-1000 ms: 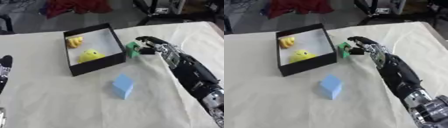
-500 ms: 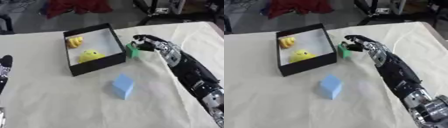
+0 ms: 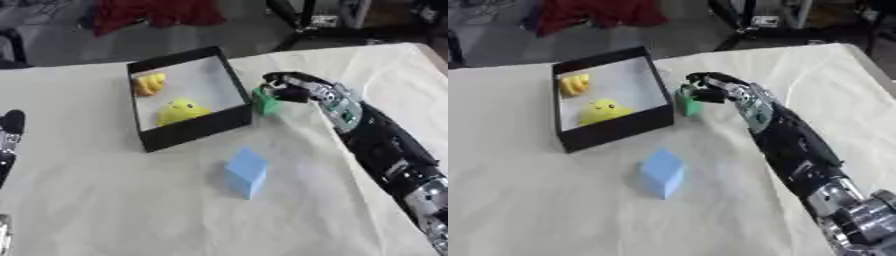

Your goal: Pick up objects on the table and place them in the box.

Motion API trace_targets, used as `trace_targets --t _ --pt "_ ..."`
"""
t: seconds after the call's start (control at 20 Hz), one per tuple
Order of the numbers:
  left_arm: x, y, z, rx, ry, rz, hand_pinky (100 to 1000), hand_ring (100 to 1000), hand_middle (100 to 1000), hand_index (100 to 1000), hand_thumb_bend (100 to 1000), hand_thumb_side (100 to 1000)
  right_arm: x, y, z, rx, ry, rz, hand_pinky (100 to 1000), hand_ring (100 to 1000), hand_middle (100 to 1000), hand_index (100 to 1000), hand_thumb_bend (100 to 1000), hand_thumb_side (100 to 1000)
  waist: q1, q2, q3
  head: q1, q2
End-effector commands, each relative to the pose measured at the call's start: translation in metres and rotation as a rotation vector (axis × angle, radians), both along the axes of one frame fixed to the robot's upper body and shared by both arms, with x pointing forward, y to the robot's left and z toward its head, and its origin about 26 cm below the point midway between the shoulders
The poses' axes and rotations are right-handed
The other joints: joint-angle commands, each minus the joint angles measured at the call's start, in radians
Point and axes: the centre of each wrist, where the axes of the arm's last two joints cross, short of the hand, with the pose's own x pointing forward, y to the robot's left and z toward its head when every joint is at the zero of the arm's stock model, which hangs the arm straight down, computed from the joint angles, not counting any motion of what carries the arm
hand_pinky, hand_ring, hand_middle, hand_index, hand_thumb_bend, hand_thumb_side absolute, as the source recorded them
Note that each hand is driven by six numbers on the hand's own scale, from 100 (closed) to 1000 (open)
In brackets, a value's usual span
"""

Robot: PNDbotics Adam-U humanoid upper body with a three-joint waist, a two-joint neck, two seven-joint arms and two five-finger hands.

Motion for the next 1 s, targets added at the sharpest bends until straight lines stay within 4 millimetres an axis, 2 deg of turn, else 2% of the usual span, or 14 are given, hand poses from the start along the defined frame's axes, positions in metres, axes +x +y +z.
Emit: trace_targets --t 0.05,0.35,0.45,0.5,0.7,1.0 --pt "0.001 0.0 0.012 0.008 -0.041 -0.005 669 591 607 806 781 690 0.004 0.0 0.01 -0.034 -0.03 0.003 865 966 942 1000 100 918 0.012 0.008 0.002 0.0 -0.002" --pt "0.002 -0.001 0.012 0.007 -0.043 -0.007 669 591 607 806 781 689 0.003 0.003 0.006 -0.089 -0.049 0.016 864 963 939 1000 100 910 0.014 0.011 0.004 -0.001 -0.002" --pt "0.002 -0.001 0.013 0.007 -0.044 -0.009 670 591 607 806 782 690 0.003 0.005 0.006 -0.11 -0.054 0.029 853 943 902 1000 100 861 0.013 0.012 0.006 -0.003 -0.002" --pt "0.002 -0.001 0.013 0.007 -0.044 -0.01 670 591 607 806 782 690 0.003 0.008 0.006 -0.135 -0.058 0.04 853 943 902 1000 100 875 0.013 0.012 0.007 -0.003 -0.002" --pt "0.002 -0.001 0.013 0.007 -0.045 -0.01 671 591 607 806 782 690 0.001 0.015 0.002 -0.213 -0.072 0.061 847 926 853 1000 100 819 0.013 0.012 0.007 -0.003 -0.002" --pt "0.002 -0.001 0.013 0.006 -0.045 -0.01 671 591 607 806 781 689 0.001 0.015 0.0 -0.286 -0.114 0.071 816 857 649 917 100 523 0.014 0.012 0.005 -0.002 -0.002"
